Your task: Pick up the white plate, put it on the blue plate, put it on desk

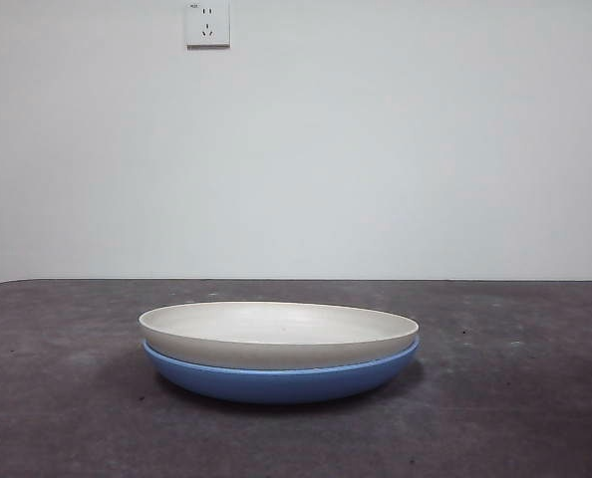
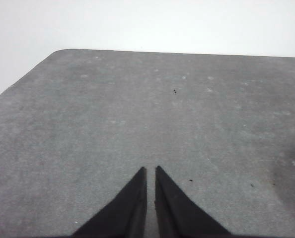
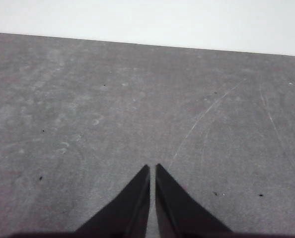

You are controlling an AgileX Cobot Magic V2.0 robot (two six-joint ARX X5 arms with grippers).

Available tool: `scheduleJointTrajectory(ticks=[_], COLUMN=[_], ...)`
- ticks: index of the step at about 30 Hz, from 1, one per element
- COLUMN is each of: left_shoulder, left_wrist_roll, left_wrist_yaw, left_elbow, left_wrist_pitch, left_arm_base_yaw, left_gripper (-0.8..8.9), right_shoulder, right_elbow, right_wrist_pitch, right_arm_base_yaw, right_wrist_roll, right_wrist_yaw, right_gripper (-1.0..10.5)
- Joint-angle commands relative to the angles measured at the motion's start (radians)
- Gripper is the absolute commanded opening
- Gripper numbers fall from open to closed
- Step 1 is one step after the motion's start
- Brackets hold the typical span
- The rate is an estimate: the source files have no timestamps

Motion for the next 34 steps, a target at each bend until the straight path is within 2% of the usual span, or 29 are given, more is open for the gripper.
scheduleJointTrajectory(ticks=[1,34], left_shoulder=[-0.002,-0.002], left_wrist_roll=[0.006,0.006], left_wrist_yaw=[0.000,0.000], left_elbow=[-0.021,-0.021], left_wrist_pitch=[-0.007,-0.007], left_arm_base_yaw=[0.002,0.002], left_gripper=[0.28,0.28], right_shoulder=[-0.002,-0.002], right_elbow=[-0.006,-0.014], right_wrist_pitch=[-0.004,0.039], right_arm_base_yaw=[0.000,0.000], right_wrist_roll=[-0.011,-0.010], right_wrist_yaw=[0.003,0.000], right_gripper=[0.2,0.2])
